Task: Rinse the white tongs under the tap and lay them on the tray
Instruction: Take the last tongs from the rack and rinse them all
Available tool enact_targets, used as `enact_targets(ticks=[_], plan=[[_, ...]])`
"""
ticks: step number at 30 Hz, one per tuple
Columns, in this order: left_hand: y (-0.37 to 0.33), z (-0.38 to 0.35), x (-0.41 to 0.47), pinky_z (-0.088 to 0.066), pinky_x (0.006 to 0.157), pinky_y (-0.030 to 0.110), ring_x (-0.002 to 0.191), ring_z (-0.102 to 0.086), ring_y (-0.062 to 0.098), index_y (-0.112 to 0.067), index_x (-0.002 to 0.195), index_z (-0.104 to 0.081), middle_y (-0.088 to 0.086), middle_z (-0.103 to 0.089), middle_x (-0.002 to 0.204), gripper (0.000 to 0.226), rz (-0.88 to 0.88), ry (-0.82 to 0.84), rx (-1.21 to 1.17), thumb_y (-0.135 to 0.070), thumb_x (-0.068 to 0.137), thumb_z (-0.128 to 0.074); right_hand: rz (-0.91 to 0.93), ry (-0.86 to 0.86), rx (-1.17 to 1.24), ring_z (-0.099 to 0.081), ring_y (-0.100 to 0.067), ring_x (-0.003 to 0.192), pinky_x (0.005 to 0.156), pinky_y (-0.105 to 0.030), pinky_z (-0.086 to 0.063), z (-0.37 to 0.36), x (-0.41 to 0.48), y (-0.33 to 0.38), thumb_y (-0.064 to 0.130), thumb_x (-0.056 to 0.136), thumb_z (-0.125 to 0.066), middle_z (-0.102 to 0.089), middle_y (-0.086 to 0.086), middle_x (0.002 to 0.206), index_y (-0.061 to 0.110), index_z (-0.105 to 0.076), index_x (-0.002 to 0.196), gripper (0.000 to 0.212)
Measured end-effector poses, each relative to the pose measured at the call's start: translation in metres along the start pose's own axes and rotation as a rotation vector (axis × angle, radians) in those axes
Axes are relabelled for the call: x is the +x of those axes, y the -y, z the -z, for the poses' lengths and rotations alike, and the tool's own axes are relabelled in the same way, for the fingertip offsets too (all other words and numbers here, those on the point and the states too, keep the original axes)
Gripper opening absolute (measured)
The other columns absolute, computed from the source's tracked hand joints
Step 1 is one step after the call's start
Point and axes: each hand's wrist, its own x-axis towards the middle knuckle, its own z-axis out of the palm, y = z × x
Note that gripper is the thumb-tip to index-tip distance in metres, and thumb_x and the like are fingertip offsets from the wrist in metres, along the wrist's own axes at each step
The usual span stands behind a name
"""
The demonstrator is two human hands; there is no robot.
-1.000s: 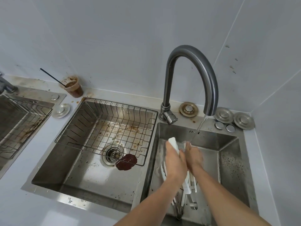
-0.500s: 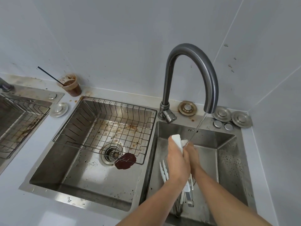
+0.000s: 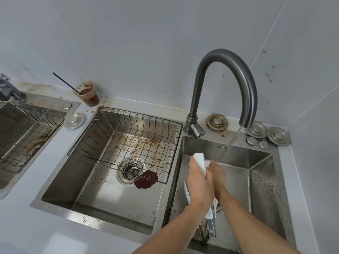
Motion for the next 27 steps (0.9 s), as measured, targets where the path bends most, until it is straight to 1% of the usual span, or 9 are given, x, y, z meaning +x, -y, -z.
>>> enact_targets(ticks=[4,9,11,14,17,19,21,23,27], plan=[[0.001,0.005,0.011,-0.053,0.084,0.040,0.093,-0.061,0.019,-0.018,0.127,-0.035,0.004,-0.058,0.101,0.037,0.006,-0.026,0.039,-0.016,0.092,-0.047,-0.073,0.046,0.039,-0.046,-0.020,0.085,0.077,-0.030,-0.039,-0.001,0.010,-0.002,0.014,0.098,-0.040,-0.054,-0.012,0.094,0.010,-0.044,0.094,0.006],[-0.002,0.002,0.010,-0.054,0.084,0.039,0.093,-0.061,0.018,-0.021,0.129,-0.032,-0.004,-0.056,0.096,0.042,0.028,0.007,-0.056,-0.026,0.093,-0.053,-0.100,0.025,0.227,-0.046,-0.025,0.077,0.081,-0.046,-0.044,0.001,0.015,-0.002,0.009,0.098,-0.032,-0.051,-0.012,0.074,0.009,-0.042,0.068,0.031],[0.001,0.001,0.012,-0.055,0.082,0.039,0.092,-0.061,0.016,-0.022,0.129,-0.032,-0.009,-0.054,0.092,0.041,0.020,0.017,-0.038,-0.028,0.093,-0.052,-0.094,0.013,0.172,-0.051,-0.026,0.085,0.088,-0.045,-0.043,-0.001,0.015,-0.004,0.017,0.100,-0.032,-0.056,-0.011,0.082,0.012,-0.046,0.077,0.028],[0.008,-0.002,0.021,-0.056,0.079,0.044,0.090,-0.062,0.021,-0.021,0.123,-0.035,-0.003,-0.057,0.094,0.031,0.018,0.064,0.046,-0.026,0.095,-0.047,-0.161,-0.055,0.219,-0.048,-0.023,0.085,0.082,-0.039,-0.039,-0.005,0.016,-0.011,0.021,0.100,-0.028,-0.055,-0.006,0.078,0.019,-0.043,0.065,0.037],[0.014,-0.009,0.037,-0.054,0.082,0.048,0.093,-0.062,0.028,-0.015,0.121,-0.041,0.011,-0.059,0.104,0.025,-0.002,0.150,0.134,-0.024,0.097,-0.045,-0.239,-0.024,0.460,-0.057,-0.011,0.075,0.064,-0.024,-0.045,-0.003,0.014,-0.016,0.031,0.101,-0.030,-0.062,-0.004,0.088,0.017,-0.057,0.091,0.033],[0.021,-0.015,0.047,-0.053,0.086,0.047,0.100,-0.062,0.032,-0.013,0.132,-0.039,0.017,-0.059,0.111,0.035,0.024,0.227,0.197,-0.026,0.100,-0.041,-0.288,0.022,0.553,-0.052,0.007,0.077,0.053,-0.015,-0.042,0.002,0.008,-0.023,0.033,0.101,-0.031,-0.058,0.008,0.086,0.020,-0.053,0.113,0.028],[0.028,-0.021,0.054,-0.053,0.083,0.043,0.094,-0.064,0.030,-0.014,0.135,-0.039,0.017,-0.063,0.103,0.037,0.059,0.290,0.224,-0.029,0.101,-0.035,-0.334,0.055,0.632,-0.059,-0.002,0.083,0.057,-0.021,-0.050,0.005,0.003,-0.035,0.034,0.101,-0.032,-0.060,0.004,0.095,0.018,-0.043,0.129,0.034],[0.034,-0.029,0.057,-0.054,0.079,0.043,0.077,-0.062,0.024,-0.010,0.118,-0.049,0.012,-0.063,0.089,0.031,0.061,0.311,0.243,-0.031,0.102,-0.033,-0.345,0.097,0.771,-0.067,-0.016,0.067,0.056,-0.032,-0.055,0.005,-0.003,-0.048,0.032,0.101,-0.034,-0.065,-0.007,0.089,0.026,-0.041,0.131,0.031],[0.044,-0.047,0.060,-0.055,0.071,0.040,0.075,-0.067,0.029,0.001,0.085,-0.064,0.018,-0.070,0.081,0.057,0.072,0.219,0.427,-0.046,0.099,-0.034,-0.307,0.117,0.846,-0.067,-0.008,0.055,0.051,-0.023,-0.054,0.007,-0.019,-0.065,0.033,0.100,-0.037,-0.069,0.011,0.063,0.058,-0.027,0.133,0.042]])
